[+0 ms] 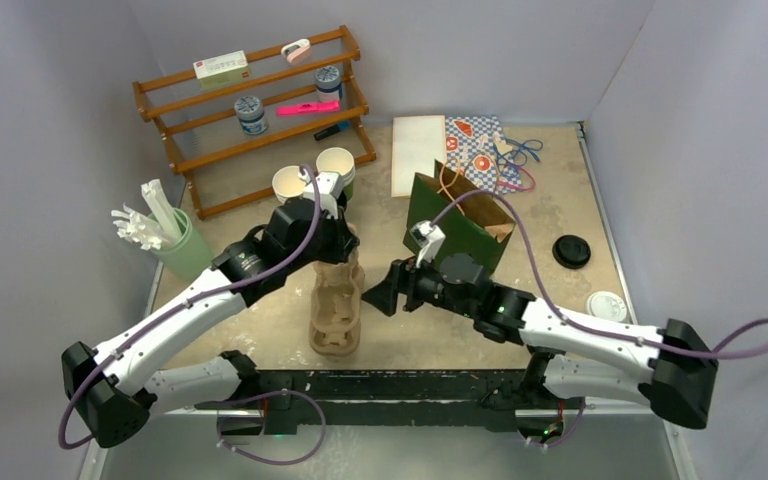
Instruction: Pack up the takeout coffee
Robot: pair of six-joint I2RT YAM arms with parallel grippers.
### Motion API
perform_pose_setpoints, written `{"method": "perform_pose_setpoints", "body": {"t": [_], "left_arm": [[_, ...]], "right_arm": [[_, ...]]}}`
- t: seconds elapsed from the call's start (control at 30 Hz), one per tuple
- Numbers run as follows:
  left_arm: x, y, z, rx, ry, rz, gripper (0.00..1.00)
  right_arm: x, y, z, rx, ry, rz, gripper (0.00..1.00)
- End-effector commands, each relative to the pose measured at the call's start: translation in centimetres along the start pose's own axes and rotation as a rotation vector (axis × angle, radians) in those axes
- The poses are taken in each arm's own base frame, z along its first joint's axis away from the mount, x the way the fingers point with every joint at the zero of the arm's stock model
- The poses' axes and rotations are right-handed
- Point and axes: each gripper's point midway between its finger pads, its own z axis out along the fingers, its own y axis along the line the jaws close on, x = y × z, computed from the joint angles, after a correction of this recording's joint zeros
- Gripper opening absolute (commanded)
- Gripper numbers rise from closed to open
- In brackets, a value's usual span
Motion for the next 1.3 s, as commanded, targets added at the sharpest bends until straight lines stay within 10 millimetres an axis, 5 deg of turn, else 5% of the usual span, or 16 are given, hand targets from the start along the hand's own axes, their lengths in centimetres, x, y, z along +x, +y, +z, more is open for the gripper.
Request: {"method": "perform_pose_setpoints", "body": {"t": [0.0, 0.33, 0.63, 0.7, 0.87, 0.97, 1.13, 1.27], "left_arm": [[0.8, -2.2, 1.8, 0.086, 0.008, -0.094, 0.04], [6.6, -6.1, 6.0, 0.148, 0.052, -0.200, 0.07], [5.6, -9.6, 6.9, 0.236, 0.024, -0.175, 0.15], [5.4, -9.7, 7.1, 0.235, 0.018, -0.171, 0.24], [7.7, -7.4, 8.6, 0.106, 0.095, -0.127, 0.66], [8.7, -5.4, 8.1, 0.019, 0.128, -0.105, 0.68], [9.3, -3.0, 4.4, -0.018, 0.111, -0.177, 0.68], [11.2, -1.6, 2.5, -0.009, 0.128, -0.216, 0.60]], "right_arm": [[-0.9, -3.6, -3.3, 0.218, -0.043, -0.025, 0.80], [-2.7, -4.1, -9.2, 0.312, -0.105, -0.019, 0.80], [-2.7, -5.0, -11.1, 0.353, -0.128, -0.020, 0.80], [-2.9, -5.1, -11.4, 0.355, -0.139, -0.020, 0.80], [-3.3, -5.0, -11.8, 0.359, -0.158, -0.022, 0.81], [-3.6, -4.8, -11.9, 0.359, -0.157, -0.026, 0.81], [-3.8, -4.9, -12.1, 0.376, -0.155, -0.038, 0.81], [-4.0, -5.1, -12.2, 0.374, -0.180, -0.041, 0.81]]}}
